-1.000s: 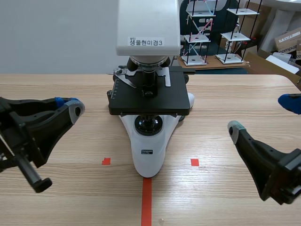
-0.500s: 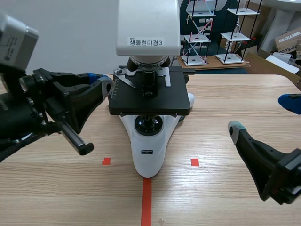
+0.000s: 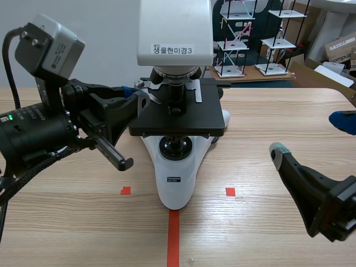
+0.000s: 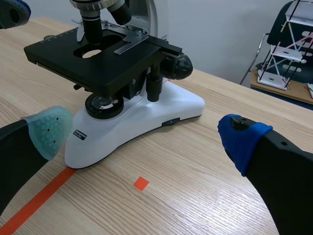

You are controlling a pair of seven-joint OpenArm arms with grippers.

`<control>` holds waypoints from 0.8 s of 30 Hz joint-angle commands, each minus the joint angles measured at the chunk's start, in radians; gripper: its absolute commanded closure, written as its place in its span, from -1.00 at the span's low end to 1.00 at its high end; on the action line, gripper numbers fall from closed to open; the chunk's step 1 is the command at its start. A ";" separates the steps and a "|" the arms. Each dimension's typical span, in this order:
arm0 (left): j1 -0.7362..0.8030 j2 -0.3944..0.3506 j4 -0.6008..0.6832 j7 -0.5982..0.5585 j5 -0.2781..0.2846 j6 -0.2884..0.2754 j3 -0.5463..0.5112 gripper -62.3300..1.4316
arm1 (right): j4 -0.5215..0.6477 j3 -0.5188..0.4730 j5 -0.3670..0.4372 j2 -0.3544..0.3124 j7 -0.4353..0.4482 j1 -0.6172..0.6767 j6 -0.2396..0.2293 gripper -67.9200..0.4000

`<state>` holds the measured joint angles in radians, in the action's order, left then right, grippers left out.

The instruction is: Point at the objective lens

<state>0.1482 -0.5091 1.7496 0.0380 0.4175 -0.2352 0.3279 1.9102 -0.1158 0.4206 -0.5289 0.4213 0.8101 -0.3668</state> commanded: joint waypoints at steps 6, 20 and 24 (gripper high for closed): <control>-0.037 0.016 -0.017 0.006 0.013 0.005 0.020 0.87 | 0.014 -0.008 0.014 -0.011 0.022 0.002 -0.001 -0.98; -0.038 0.016 -0.017 0.005 0.017 0.005 0.021 0.87 | 0.014 -0.008 0.014 -0.011 0.022 0.002 -0.001 -0.98; -0.038 0.016 -0.017 0.005 0.017 0.005 0.021 0.87 | 0.014 -0.008 0.014 -0.011 0.022 0.002 -0.001 -0.98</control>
<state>0.1162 -0.4988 1.7164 0.0559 0.4248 -0.2321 0.3504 1.9102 -0.1158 0.4206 -0.5289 0.4213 0.8101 -0.3668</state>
